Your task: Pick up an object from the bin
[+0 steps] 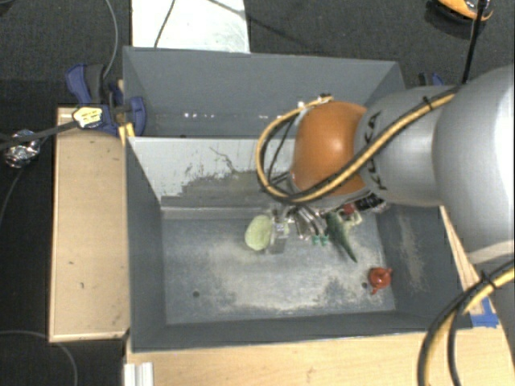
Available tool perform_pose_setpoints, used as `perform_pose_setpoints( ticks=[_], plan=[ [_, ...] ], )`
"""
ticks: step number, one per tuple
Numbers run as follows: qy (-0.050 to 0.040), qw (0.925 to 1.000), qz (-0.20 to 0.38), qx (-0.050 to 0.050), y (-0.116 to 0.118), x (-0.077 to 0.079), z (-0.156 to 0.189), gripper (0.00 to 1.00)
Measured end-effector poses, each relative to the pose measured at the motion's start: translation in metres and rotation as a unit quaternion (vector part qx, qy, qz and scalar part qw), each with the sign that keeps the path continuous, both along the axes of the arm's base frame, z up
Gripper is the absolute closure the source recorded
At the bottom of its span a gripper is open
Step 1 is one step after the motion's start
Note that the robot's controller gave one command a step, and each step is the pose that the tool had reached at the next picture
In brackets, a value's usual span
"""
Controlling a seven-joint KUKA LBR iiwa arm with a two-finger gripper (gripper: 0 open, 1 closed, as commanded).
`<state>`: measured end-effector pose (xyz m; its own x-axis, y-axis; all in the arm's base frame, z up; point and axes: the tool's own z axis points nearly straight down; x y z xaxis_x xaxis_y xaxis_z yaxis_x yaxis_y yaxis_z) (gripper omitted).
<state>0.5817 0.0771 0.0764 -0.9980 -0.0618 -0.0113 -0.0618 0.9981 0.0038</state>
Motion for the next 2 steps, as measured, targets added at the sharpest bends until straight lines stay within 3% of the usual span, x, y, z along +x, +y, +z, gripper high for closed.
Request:
perform_pose_setpoints(
  ticks=[2],
  plan=[
    [0.0009, 1.0000, -0.001, 0.000, -0.0001, -0.0004, 0.0138, 1.00]
  ],
)
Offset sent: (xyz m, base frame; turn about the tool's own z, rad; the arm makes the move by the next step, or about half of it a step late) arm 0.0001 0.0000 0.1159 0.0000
